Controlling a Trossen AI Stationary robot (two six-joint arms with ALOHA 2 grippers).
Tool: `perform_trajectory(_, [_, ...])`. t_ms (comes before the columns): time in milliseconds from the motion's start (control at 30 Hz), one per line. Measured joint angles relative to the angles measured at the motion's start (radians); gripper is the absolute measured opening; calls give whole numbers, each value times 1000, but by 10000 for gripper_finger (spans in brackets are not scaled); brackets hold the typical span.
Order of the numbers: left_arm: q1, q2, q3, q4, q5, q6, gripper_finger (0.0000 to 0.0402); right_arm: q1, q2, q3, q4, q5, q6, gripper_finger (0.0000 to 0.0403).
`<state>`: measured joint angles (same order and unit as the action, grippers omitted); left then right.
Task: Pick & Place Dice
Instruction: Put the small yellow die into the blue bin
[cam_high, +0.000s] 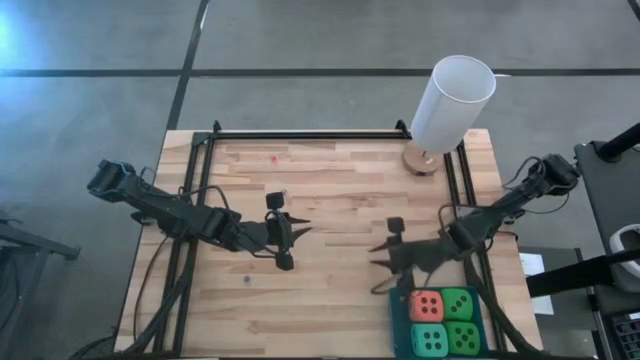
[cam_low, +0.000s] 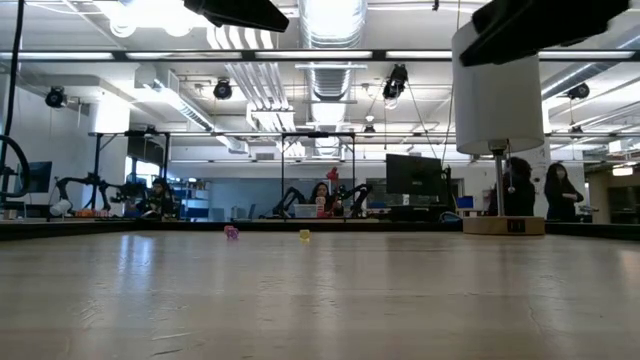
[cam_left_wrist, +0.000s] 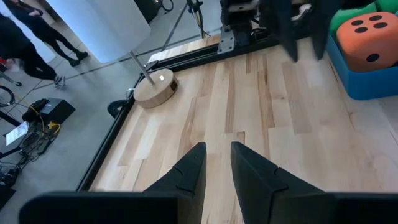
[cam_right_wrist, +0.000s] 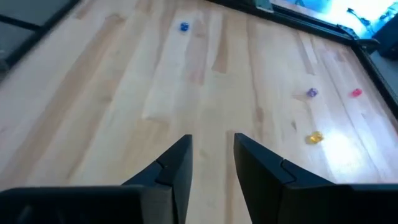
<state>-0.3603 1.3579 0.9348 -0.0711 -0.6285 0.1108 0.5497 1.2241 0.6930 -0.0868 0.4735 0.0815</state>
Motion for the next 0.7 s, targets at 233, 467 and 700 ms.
perform_trajectory(233, [0, 0, 0, -1, 0, 0, 78, -122, 48, -3, 95, -106, -79, 122])
perform_trajectory(467, [0, 0, 0, -2, 0, 1, 78, -243, 170, -3, 243, -145, -135, 170])
perform_trajectory(700, [-1, 0, 0, 1, 0, 1, 78, -409, 353, -3, 460, -270, -193, 195])
